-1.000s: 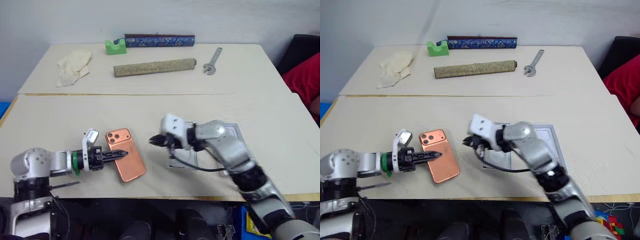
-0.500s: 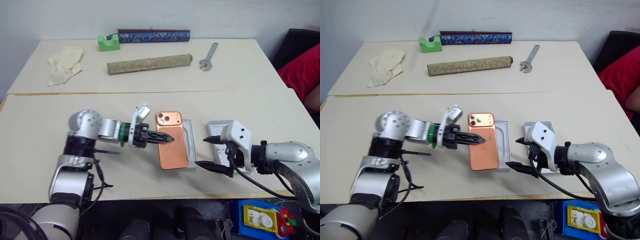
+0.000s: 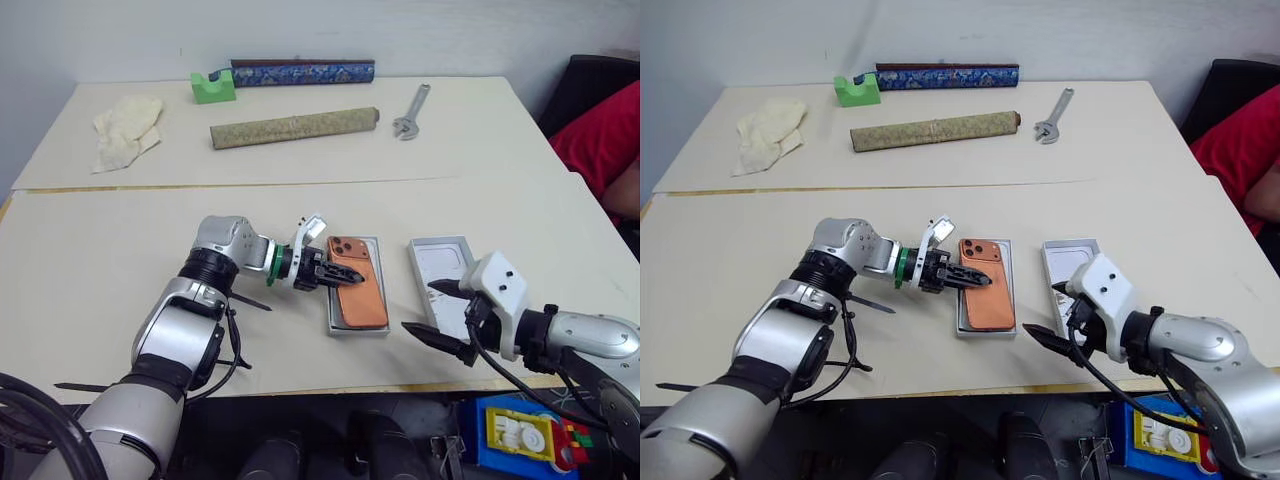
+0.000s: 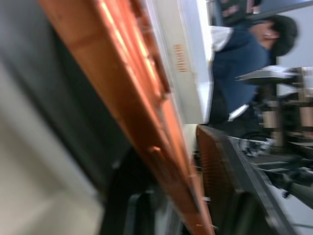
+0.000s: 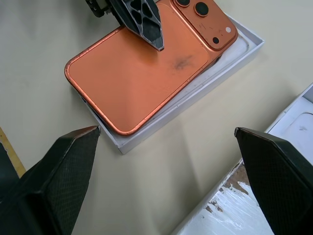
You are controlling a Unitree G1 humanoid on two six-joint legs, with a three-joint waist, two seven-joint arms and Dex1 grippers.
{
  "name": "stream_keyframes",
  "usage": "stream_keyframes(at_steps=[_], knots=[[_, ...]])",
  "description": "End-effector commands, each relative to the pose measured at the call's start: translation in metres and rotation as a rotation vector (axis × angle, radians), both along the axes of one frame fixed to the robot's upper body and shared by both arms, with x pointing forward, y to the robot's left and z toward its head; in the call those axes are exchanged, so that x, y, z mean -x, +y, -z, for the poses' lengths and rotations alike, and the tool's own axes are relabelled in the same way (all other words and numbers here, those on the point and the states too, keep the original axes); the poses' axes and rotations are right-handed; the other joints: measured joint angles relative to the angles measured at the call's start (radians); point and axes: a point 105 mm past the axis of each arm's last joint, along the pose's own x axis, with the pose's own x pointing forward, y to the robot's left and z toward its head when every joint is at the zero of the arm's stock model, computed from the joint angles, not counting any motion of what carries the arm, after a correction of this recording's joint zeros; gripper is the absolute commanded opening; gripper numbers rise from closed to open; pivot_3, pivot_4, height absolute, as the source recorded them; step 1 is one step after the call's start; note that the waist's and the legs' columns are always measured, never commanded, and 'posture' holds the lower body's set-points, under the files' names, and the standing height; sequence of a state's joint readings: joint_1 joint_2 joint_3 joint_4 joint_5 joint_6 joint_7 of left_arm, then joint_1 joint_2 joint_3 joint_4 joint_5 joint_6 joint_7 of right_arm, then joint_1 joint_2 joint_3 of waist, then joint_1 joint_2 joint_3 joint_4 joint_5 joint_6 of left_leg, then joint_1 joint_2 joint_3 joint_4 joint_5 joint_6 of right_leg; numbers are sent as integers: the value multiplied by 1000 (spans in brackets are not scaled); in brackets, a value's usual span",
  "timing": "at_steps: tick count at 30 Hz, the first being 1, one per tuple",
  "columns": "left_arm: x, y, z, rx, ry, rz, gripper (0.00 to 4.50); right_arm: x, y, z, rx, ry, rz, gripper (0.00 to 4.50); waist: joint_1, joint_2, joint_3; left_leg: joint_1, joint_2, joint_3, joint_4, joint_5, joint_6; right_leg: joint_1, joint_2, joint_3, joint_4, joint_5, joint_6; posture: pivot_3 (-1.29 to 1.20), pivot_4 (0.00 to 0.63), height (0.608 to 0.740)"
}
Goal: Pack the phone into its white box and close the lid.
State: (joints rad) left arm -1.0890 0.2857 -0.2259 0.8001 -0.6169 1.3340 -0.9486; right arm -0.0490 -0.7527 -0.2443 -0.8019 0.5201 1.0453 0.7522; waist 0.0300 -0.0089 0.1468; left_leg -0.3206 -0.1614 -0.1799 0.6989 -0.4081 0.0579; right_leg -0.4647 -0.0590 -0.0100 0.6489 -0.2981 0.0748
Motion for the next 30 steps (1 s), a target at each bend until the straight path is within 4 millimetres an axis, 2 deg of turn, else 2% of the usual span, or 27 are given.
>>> stream_keyframes(at_steps=[1, 3, 5, 7, 13, 17, 22, 26, 30], knots=[[-1, 11, -14, 2, -34, 11, 2757, 2, 1, -7, 15, -46, -15, 4500, -3, 0, 0, 0, 0, 0, 0, 0, 0, 0, 0, 0, 0, 0, 0, 0, 150, 740], [1, 13, -21, 25, -34, 20, 3279, 1, 1, -7, 15, -47, -20, 4500, -3, 0, 0, 0, 0, 0, 0, 0, 0, 0, 0, 0, -1, 0, 0, 0, 150, 740], [8, 13, -37, 96, -20, 55, 3861, -2, 3, -7, 6, -50, -30, 4500, -3, 0, 0, 1, 0, 0, 0, 0, 0, 0, 0, 0, -1, 0, 0, 0, 150, 740], [13, 12, -45, 129, -11, 79, 4463, -4, 5, -7, 1, -54, -39, 4500, -3, 1, 0, 0, 0, 0, 0, 0, 0, 0, 0, 0, 0, 0, 0, 0, 150, 740], [13, 8, -39, 91, -52, 105, 4463, -8, 9, -7, -15, -60, -53, 4500, 7, 1, 0, 0, -1, 0, 1, 0, 0, -1, -1, 0, 3, 0, 0, 0, 150, 740], [5, 11, -33, 30, -115, 107, 4463, -7, 9, -6, -15, -62, -54, 4500, 8, 1, 0, 0, -1, 0, 1, 0, 0, -1, -1, -1, 3, 0, 0, 0, 150, 740], [8, 43, -45, -10, -216, 162, 4463, -5, 7, -6, -13, -65, -45, 4500, -3, 1, 0, 0, 0, 0, 1, 0, 0, -1, 0, 0, 3, 0, 0, 0, 150, 740], [27, 78, -54, -26, -453, 320, 4463, -6, 5, -6, -14, -66, -33, 4500, -6, 2, 1, 0, 0, 1, 1, 0, 0, -2, 0, -1, 3, 0, 0, 0, 150, 740], [36, 91, -73, 37, -692, 357, 4463, -12, -3, -4, -9, -61, 49, 4500, 0, 2, 1, 0, 0, 1, 1, 0, -1, -2, -1, -2, 3, 0, 0, 0, 150, 740]])
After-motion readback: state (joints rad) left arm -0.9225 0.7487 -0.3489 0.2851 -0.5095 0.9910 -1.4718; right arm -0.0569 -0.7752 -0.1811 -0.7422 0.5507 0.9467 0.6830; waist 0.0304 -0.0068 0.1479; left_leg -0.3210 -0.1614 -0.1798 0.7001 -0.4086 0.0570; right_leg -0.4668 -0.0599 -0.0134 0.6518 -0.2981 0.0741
